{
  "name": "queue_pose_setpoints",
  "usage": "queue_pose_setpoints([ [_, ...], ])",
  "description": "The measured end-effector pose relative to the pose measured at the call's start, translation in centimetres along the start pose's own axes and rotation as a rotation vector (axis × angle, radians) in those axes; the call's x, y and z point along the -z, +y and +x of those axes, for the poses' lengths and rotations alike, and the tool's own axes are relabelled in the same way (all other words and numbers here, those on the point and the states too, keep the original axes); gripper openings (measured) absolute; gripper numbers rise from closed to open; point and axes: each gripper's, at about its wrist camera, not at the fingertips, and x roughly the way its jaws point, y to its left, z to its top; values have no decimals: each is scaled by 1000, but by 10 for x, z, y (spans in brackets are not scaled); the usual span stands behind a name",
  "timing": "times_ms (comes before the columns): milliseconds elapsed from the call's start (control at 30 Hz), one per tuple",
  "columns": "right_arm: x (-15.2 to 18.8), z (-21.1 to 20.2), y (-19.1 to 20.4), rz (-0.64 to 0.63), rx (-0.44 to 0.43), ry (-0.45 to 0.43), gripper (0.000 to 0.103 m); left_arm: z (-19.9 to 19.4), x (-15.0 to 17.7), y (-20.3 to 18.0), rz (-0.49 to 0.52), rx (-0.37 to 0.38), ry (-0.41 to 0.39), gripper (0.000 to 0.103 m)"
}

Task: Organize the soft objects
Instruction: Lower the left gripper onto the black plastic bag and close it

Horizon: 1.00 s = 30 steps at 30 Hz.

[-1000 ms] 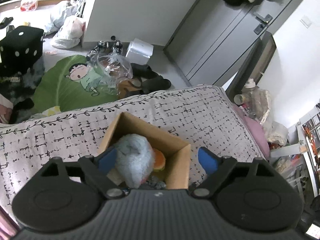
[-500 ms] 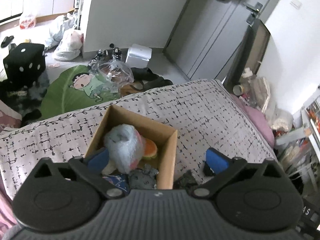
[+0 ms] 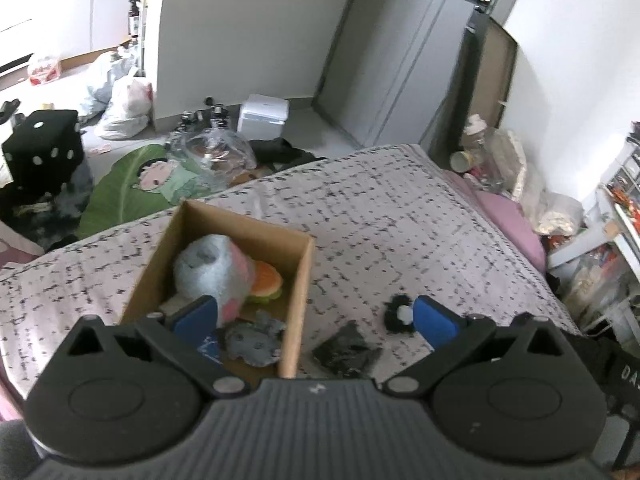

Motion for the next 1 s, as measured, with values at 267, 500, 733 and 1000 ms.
queue_pose_setpoints([
  [267,-14,-9,-24,-5,5,-2,100,5,9,-35,66,-30,24,103],
  [500,-11,-6,-47,6,29,-28,100,15,17,-54,73,-32,51,103],
  [733,-7,4,-78,86,34,-7,99,29,19,-67,96,-59,79,102],
  [1000,-5,12,-99,173,15,22,99,56,30,-75,100,-57,99,99],
])
